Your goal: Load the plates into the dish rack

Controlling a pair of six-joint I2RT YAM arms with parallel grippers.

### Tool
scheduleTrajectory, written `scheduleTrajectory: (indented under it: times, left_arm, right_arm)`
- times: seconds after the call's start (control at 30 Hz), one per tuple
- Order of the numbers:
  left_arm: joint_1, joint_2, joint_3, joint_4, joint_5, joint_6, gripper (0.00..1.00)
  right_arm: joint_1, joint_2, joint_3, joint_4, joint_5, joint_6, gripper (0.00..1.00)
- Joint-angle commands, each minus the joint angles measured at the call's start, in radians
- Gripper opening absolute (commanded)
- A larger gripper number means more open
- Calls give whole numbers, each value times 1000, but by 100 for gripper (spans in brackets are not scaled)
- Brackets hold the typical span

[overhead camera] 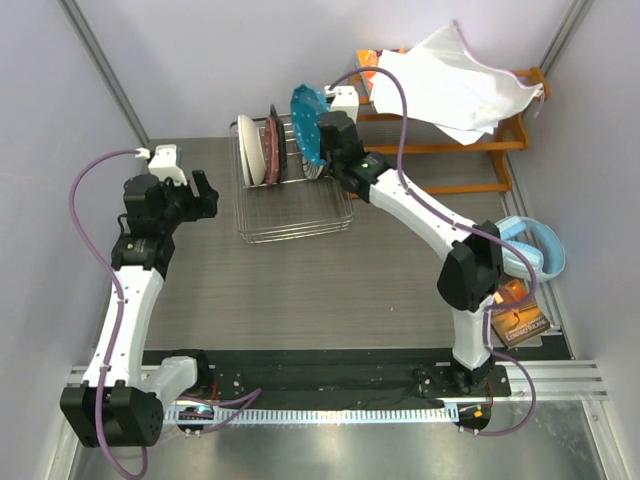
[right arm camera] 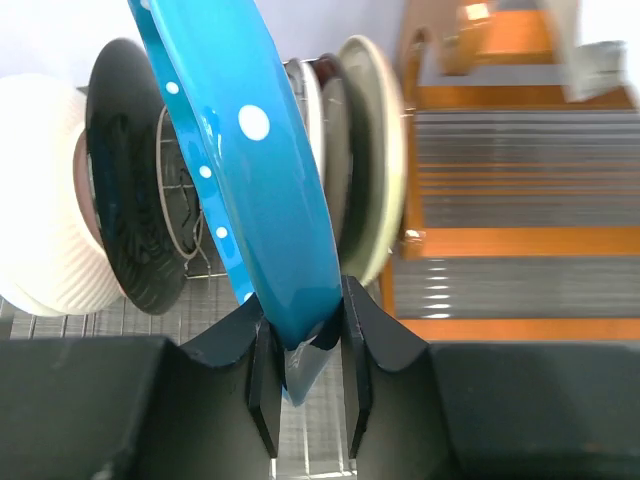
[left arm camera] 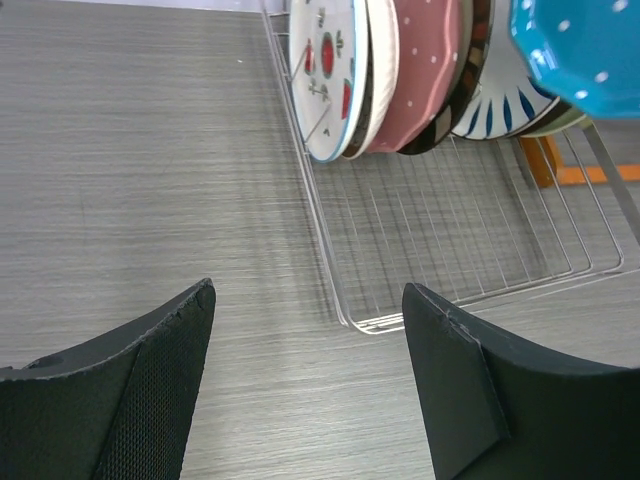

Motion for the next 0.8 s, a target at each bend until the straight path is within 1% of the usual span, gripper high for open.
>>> scheduleTrajectory:
  times: [0.0, 0.13, 0.23, 0.4, 0.53, 0.6, 0.63, 0.77]
  left_arm:
    - [16, -62, -32, 69, 19, -11, 77]
    - [19, -97, -60, 68, 26, -38, 77]
    - [16, -108, -72, 65, 29, -49, 77]
    - [16, -96, -81, 65, 32, -50, 77]
    - [18, -89, -101, 65, 27, -43, 77]
    - [18, -92, -117, 68, 30, -40, 77]
    - [16, -93, -120, 69, 32, -40, 77]
    - [18, -86, -126, 83, 33, -40, 77]
  right_arm:
    - [-2, 18, 164, 239, 141, 6, 1]
    - [-4, 90, 236, 238, 181, -6, 1]
    - [-4, 144, 271, 235, 182, -6, 1]
    - [-4, 224, 320, 224, 176, 4, 1]
    - [-2, 303, 398, 218, 188, 11, 1]
    - [-2, 340, 451, 177, 215, 20, 1]
    - [1, 363, 504, 166, 221, 20, 1]
    - [16, 420, 523, 199, 282, -17, 1]
